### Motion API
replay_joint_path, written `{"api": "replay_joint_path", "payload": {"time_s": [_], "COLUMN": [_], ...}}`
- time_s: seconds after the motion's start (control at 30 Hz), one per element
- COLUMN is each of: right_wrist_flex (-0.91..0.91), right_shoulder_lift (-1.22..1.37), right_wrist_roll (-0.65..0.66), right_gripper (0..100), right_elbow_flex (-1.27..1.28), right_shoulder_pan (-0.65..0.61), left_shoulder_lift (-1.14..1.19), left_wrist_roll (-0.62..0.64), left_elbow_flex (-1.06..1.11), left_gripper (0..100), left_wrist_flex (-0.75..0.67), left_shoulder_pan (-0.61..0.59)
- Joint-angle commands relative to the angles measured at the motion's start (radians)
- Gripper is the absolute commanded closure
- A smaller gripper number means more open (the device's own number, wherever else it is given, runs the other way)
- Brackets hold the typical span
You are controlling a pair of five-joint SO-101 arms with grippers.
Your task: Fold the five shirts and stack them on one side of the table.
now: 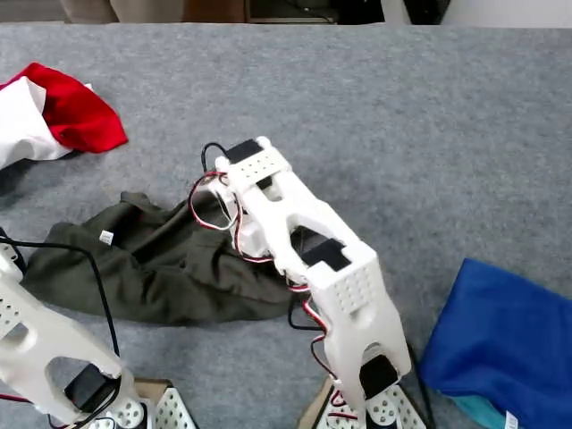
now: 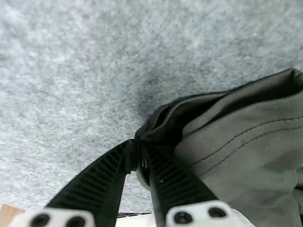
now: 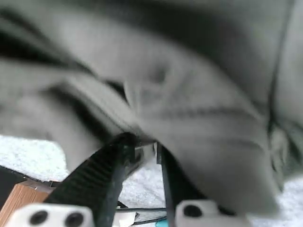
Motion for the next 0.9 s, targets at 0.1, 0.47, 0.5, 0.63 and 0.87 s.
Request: {"api": "replay_joint_path", "payload": {"time_s": [0.1,0.47,0.5,0.63,0.87], "right_wrist_flex": [-0.041,-0.041,-0.046,-0.055,-0.052], "right_shoulder_lift": [0.021,0.018,0.019,0.053,0.102], "right_wrist_roll": [0.003,0.025,0.026,0.046,0.048], "right_gripper": [89.6,85.2,85.2,85.3,85.7], "right_elbow_flex": [-0.036,-0.071,-0.071,-0.056,-0.079], "right_shoulder_pan": [-0.001,0.028,0.039,0.059,0.054], "left_shoulder_lift": [-0.056,-0.056,-0.056,-0.056,-0.056], "left_wrist_roll": [-0.009,-0.009,-0.009,-0.009,-0.009], "left_elbow_flex": [0.000,0.000,0.000,0.000,0.000], "left_gripper": [98,98,98,98,98], "left_wrist_flex": [0.014,0.014,0.014,0.014,0.014], "left_shoulder_pan": [-0.012,-0.012,-0.011,-0.009,-0.009]}}
